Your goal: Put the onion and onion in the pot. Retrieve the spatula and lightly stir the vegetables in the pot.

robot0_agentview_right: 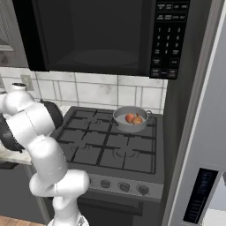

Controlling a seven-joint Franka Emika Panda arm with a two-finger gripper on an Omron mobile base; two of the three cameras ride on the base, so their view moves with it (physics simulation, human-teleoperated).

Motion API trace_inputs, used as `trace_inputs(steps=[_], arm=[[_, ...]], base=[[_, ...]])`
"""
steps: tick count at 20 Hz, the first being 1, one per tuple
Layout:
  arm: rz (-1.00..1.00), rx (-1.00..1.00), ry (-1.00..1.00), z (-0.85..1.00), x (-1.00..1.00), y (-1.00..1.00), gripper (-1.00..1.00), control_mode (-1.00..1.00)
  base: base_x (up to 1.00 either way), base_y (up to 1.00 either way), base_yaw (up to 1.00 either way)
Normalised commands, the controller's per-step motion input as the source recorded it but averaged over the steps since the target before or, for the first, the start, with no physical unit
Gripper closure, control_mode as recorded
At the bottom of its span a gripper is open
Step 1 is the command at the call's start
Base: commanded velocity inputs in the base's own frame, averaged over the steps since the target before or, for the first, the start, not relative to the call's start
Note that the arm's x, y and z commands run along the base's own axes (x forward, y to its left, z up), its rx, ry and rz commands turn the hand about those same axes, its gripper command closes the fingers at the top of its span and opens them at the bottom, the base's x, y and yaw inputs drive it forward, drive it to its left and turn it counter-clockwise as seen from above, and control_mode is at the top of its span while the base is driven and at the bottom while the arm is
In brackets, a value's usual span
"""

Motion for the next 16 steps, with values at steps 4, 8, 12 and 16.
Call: trace_inputs(steps=[4,8,12,16], arm=[[-0.37,0.24,0.0,0.44,-0.57,-0.18,1.0,-1.0],[-0.42,0.27,-0.03,0.44,-0.56,-0.23,1.0,-1.0],[-0.39,0.19,-0.11,0.52,-0.48,-0.15,1.0,-1.0],[-0.46,0.29,0.0,0.61,-0.21,-0.22,1.0,-1.0]], base=[[0.0,0.0,0.0],[0.0,0.0,0.0],[0.0,0.0,0.0],[0.0,0.0,0.0]])
